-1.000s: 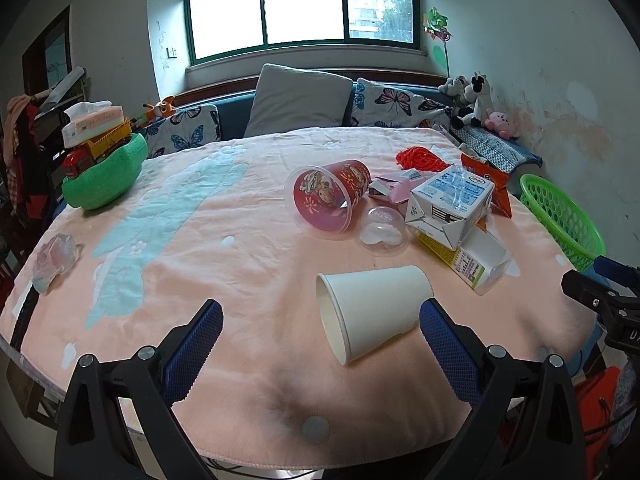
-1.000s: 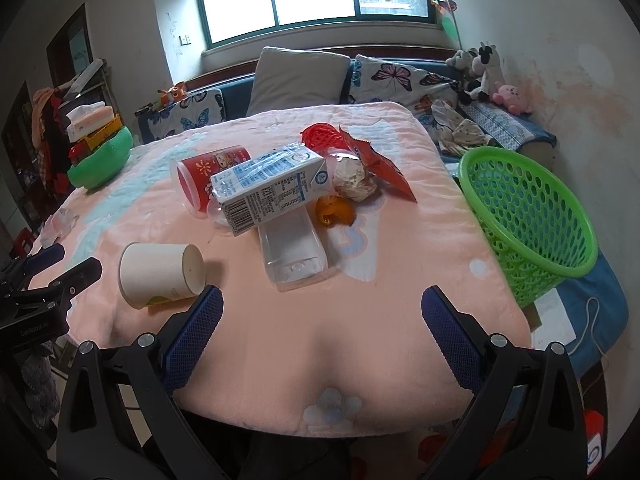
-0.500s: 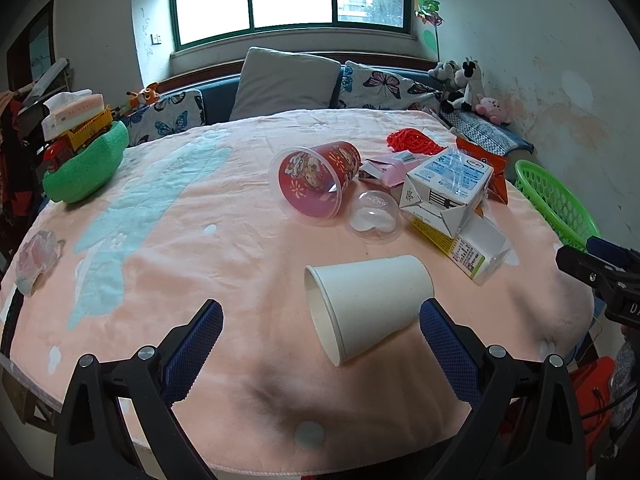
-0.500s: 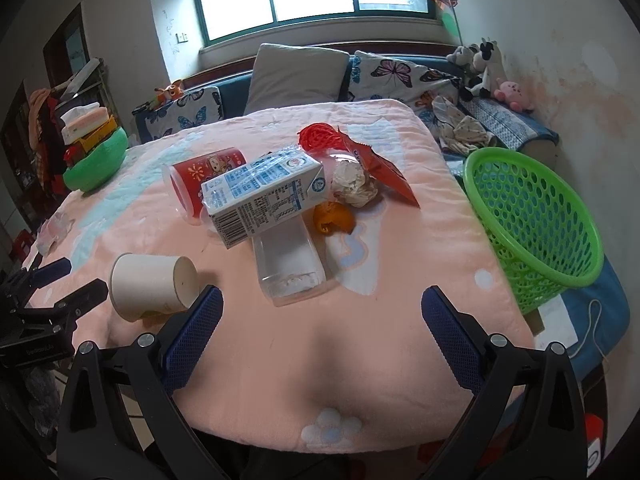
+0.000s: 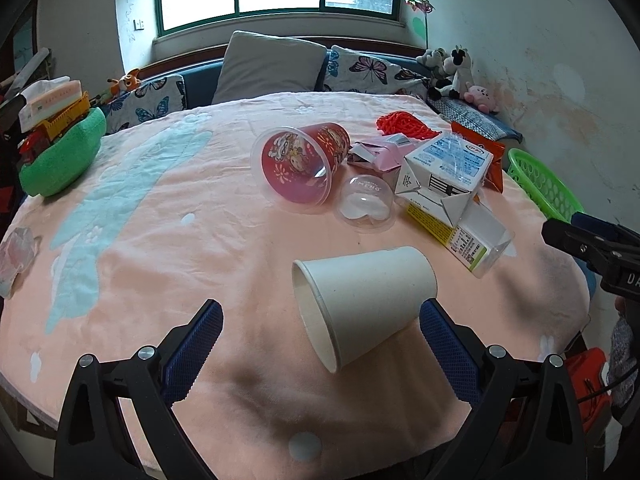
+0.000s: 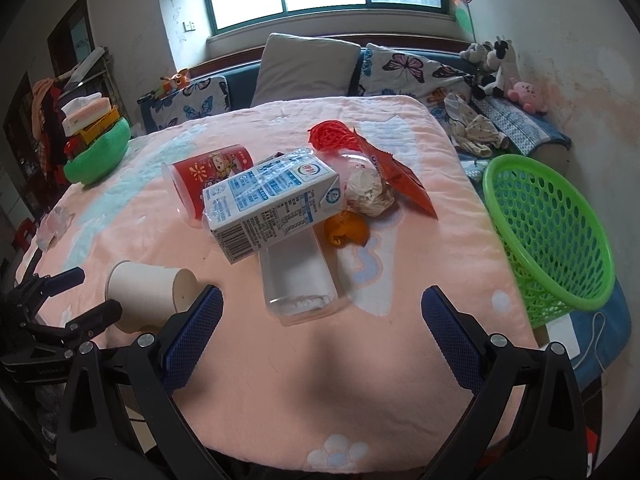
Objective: Collect trash
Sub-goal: 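Grasp the white milk carton with the right tool while the left tool grasps the white paper cup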
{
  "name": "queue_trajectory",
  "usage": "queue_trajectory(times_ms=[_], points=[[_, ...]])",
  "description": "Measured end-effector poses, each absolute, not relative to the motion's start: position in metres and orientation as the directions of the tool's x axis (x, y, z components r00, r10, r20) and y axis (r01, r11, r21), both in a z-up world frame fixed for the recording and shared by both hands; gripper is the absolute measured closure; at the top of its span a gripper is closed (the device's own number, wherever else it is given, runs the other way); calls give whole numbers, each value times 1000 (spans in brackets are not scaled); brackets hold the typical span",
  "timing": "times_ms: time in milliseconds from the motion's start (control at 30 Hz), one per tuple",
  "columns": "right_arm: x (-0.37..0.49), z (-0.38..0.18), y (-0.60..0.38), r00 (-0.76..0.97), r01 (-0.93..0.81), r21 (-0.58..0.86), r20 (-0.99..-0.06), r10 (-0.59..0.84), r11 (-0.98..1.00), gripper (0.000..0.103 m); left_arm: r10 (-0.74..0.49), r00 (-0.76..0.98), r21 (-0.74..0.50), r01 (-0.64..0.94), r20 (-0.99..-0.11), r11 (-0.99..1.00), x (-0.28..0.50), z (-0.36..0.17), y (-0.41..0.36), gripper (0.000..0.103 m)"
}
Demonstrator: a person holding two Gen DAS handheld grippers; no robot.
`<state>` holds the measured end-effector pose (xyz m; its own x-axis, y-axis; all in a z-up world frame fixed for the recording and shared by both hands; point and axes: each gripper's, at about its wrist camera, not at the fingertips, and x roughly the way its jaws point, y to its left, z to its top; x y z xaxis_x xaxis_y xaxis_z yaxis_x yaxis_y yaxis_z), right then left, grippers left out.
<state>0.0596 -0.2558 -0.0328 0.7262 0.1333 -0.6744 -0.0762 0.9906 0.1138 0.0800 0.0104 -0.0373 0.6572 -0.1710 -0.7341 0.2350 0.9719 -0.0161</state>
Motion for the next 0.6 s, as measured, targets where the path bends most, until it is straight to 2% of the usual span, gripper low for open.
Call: queue_trajectory(times_ms=[367,433,600], points=[[89,-30,-254,688,-81,167,-704,176,983,4,-236,615,-63,290,-753,955,92,-50,10,9],[98,-28,-254,679,-80,187,-709,191,979,4,-252,605,-76,301,-756,951,94,-53,10,17],[120,-25,-253,640,-78,274,-724,259,959,4,-299,580,-124,322,-758,939,101,-57,13,26]])
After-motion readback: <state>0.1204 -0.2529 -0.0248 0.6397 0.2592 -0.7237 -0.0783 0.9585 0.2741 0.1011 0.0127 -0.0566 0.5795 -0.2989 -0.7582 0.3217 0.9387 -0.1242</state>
